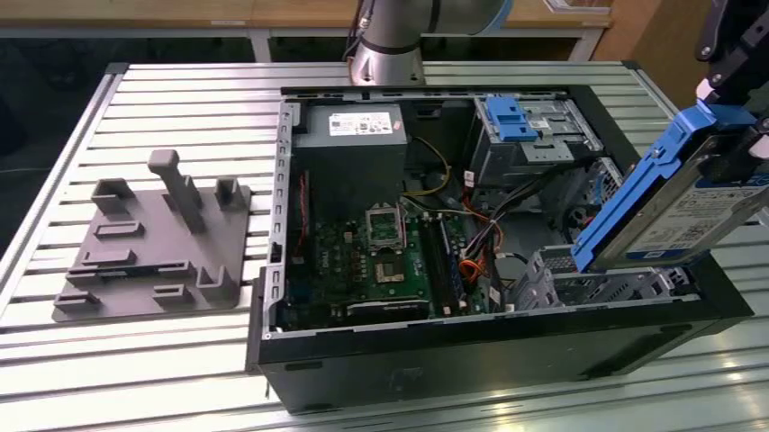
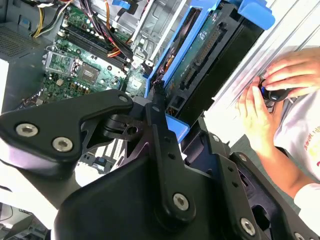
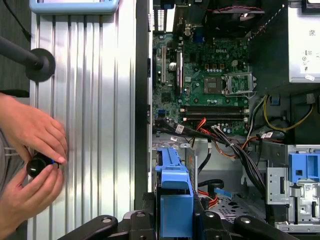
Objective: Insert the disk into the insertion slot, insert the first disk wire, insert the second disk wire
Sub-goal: 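Insert the disk into the insertion slot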
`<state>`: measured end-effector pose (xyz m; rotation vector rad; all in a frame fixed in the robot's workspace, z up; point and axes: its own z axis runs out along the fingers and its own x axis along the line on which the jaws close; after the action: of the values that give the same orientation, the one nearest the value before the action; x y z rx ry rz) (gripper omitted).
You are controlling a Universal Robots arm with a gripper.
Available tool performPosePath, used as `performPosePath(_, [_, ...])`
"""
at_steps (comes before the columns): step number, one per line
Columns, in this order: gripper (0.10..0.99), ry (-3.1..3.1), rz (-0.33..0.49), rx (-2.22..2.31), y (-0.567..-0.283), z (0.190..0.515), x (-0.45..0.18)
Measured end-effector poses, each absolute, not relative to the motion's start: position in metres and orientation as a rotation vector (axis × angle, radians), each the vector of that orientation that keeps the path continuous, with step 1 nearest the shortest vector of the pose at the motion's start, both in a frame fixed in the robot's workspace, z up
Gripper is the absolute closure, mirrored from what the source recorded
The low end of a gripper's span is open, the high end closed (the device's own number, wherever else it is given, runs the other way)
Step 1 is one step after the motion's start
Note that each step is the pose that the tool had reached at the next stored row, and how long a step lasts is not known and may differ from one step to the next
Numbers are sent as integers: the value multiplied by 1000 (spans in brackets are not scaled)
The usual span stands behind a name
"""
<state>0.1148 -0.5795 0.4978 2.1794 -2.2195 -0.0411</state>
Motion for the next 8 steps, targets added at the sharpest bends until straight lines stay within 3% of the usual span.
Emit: performPosePath(8, [722, -2233, -80, 2195, -580, 498, 115])
